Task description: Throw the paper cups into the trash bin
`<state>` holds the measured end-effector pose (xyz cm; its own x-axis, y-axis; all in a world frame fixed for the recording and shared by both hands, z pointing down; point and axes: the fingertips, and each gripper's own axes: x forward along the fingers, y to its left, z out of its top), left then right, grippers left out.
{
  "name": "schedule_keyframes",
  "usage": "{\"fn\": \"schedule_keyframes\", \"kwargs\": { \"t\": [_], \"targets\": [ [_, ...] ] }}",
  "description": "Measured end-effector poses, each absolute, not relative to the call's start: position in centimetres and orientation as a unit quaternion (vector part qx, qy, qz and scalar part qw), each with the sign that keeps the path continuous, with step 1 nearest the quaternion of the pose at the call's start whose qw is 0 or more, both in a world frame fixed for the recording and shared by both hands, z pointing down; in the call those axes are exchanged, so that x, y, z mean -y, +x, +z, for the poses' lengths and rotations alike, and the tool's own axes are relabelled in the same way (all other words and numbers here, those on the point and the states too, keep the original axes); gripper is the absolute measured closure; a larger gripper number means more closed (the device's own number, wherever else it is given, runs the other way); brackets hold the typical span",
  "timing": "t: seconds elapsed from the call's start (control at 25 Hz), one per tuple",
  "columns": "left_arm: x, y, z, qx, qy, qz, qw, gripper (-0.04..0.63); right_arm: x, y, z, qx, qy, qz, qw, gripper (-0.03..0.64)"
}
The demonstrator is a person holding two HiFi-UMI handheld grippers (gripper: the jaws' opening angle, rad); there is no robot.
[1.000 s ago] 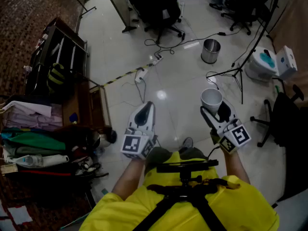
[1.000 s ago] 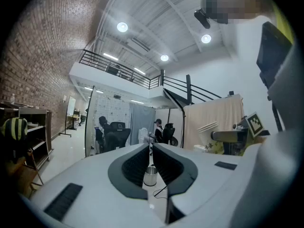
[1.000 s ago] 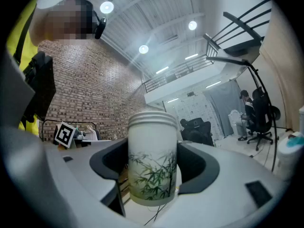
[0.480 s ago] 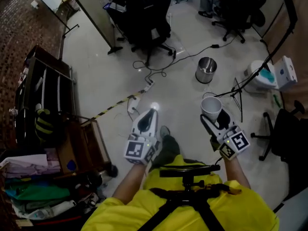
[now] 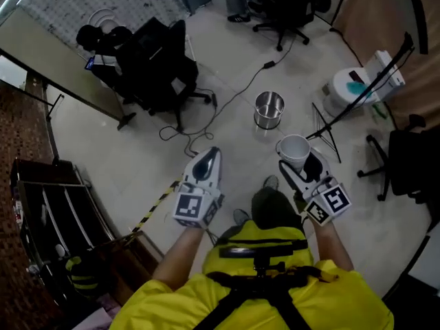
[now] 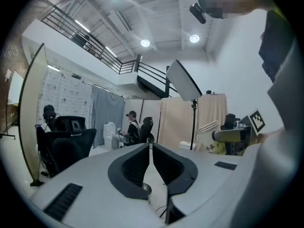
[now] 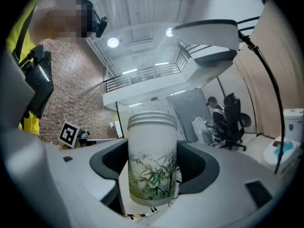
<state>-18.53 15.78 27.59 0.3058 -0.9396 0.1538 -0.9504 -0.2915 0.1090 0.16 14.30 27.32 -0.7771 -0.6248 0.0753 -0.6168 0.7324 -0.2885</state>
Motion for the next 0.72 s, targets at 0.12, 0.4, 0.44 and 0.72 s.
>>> {"fn": "schedule_keyframes", "kwargs": {
  "t": [0.12,0.4,0.44,0.72],
  "targets": [
    [-8.2,-18.0,29.6,0.563,0.820,0.034,0.095,0.571,-7.9,1.0,29.7,-0.915,-0.366,-0.168,0.012,0.293],
    [10.0,-18.1,33.9,0.539,0.830,0.055,0.131,0.571,10.2,1.1,33.8,-0.898,-0.398,-0.186,0.018,0.293],
    [12.7,-18.0,34.2,0.538,0.831,0.055,0.130,0.571,12.6,1.1,34.2,-0.897,-0.401,-0.186,0.014,0.293],
    [27.8,-16.8,43.7,0.502,0.849,0.080,0.144,0.571,25.8,1.1,43.1,-0.878,-0.431,-0.201,-0.046,0.291]
  ]
}}
